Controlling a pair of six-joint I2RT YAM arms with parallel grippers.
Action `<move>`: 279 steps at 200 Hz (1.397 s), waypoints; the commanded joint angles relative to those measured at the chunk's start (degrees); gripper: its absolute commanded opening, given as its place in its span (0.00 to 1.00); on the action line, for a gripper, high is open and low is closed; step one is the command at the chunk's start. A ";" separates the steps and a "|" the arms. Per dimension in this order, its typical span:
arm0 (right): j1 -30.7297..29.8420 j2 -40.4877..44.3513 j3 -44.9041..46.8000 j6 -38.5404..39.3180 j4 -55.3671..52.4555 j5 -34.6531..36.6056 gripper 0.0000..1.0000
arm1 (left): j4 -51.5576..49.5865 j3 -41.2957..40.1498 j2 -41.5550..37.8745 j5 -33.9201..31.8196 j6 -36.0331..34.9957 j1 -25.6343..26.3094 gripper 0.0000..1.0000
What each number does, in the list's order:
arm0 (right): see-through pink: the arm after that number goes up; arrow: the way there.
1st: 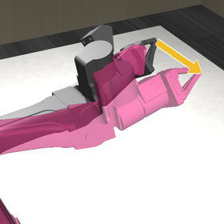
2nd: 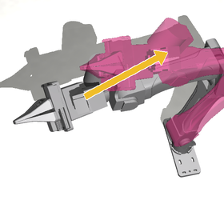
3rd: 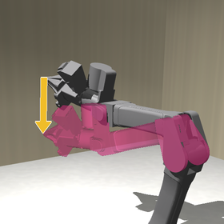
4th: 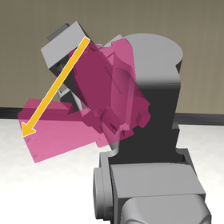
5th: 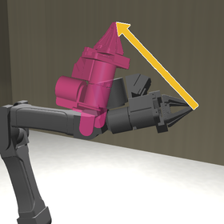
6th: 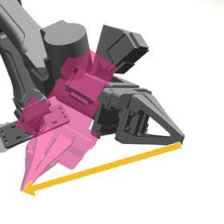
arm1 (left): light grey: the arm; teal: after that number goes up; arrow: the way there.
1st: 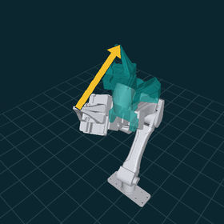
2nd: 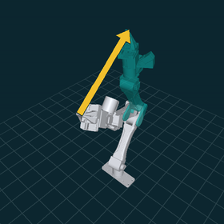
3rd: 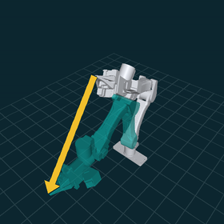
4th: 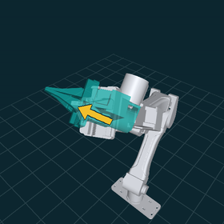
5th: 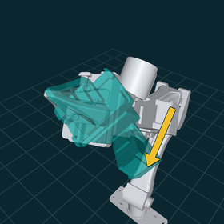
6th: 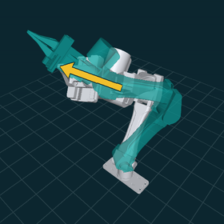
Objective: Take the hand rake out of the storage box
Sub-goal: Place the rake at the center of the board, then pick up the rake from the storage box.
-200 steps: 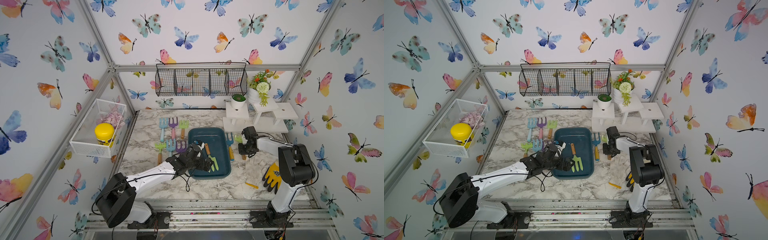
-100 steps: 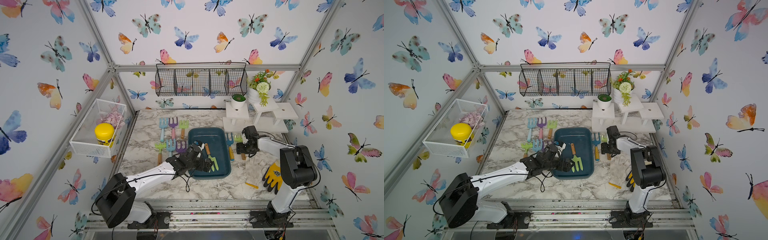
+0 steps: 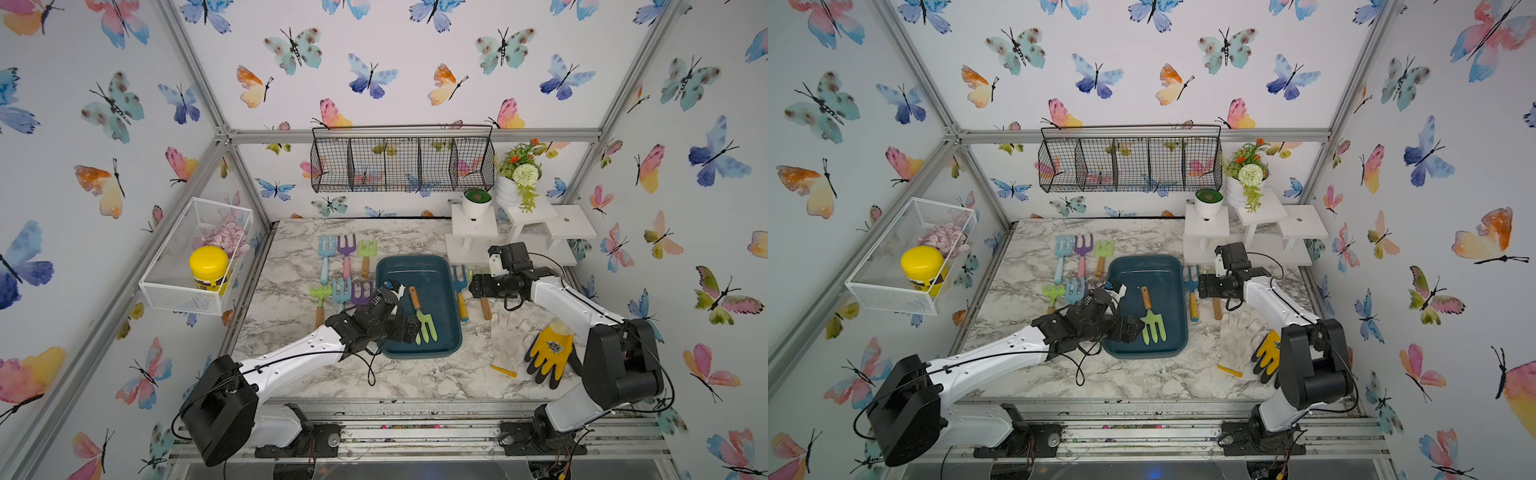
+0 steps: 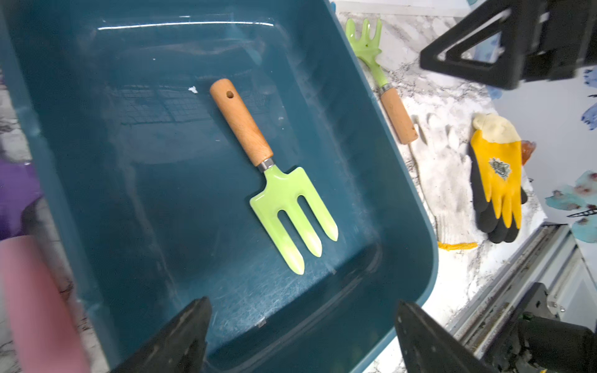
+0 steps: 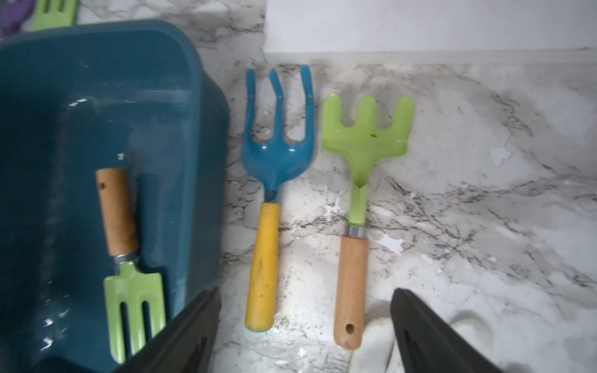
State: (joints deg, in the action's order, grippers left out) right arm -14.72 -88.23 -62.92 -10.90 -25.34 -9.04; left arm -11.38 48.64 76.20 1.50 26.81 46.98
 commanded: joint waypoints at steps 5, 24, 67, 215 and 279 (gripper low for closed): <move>-0.75 6.74 1.27 0.45 -2.00 -7.07 0.89 | -3.69 3.16 1.89 -5.41 -1.33 -0.39 0.94; -0.90 10.66 1.63 0.73 -2.85 -11.06 0.90 | -2.87 2.36 1.37 -6.15 0.35 -0.31 0.93; -4.48 13.23 2.44 1.75 -5.46 -19.20 0.93 | -0.33 -3.10 -8.00 -8.18 3.79 -0.14 0.93; -20.69 -14.44 -12.48 0.95 -1.30 -1.19 0.77 | -7.61 -9.04 -24.09 -14.72 6.77 -0.44 0.93; -20.85 -24.45 -19.82 -2.11 0.27 -0.89 0.75 | -6.12 -10.29 -26.52 -13.43 6.49 -0.53 0.94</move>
State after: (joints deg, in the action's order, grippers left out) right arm -35.51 -110.83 -80.42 -11.42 -25.91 -11.44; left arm -17.98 38.79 51.64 -11.92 33.50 46.83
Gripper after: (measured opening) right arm 0.752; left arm 0.937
